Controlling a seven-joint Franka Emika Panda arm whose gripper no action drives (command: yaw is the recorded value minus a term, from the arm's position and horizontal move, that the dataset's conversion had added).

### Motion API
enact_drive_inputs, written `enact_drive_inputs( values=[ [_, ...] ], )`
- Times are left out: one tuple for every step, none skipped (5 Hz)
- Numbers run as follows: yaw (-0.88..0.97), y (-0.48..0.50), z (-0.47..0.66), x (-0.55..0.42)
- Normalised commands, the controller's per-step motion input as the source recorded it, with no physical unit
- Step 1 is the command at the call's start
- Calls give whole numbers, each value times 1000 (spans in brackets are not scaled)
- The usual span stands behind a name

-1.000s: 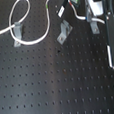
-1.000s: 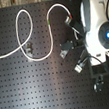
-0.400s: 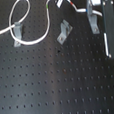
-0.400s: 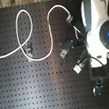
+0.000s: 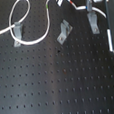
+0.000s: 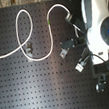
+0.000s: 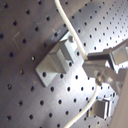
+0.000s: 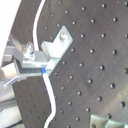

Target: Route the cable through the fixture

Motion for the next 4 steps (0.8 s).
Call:
enact_drive_inputs(
  values=[
    [-277,-177,-20,20],
    [-226,-202,0,36],
    [-11,-77,2,19],
    [0,20,584,-70]
  ],
)
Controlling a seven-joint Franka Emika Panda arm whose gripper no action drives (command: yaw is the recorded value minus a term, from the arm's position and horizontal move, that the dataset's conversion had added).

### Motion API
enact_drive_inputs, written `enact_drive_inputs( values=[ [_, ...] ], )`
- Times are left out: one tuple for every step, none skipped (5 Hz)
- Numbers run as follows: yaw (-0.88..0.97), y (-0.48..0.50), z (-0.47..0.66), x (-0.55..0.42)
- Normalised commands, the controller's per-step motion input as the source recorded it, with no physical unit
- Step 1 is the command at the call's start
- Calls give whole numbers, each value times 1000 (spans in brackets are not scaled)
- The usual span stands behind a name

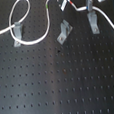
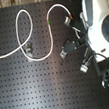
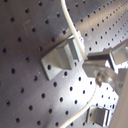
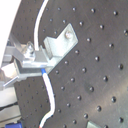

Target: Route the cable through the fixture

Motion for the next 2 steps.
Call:
enact_drive_inputs(
  values=[
    [0,-25,752,-101],
    [0,4,152,2]
  ],
)
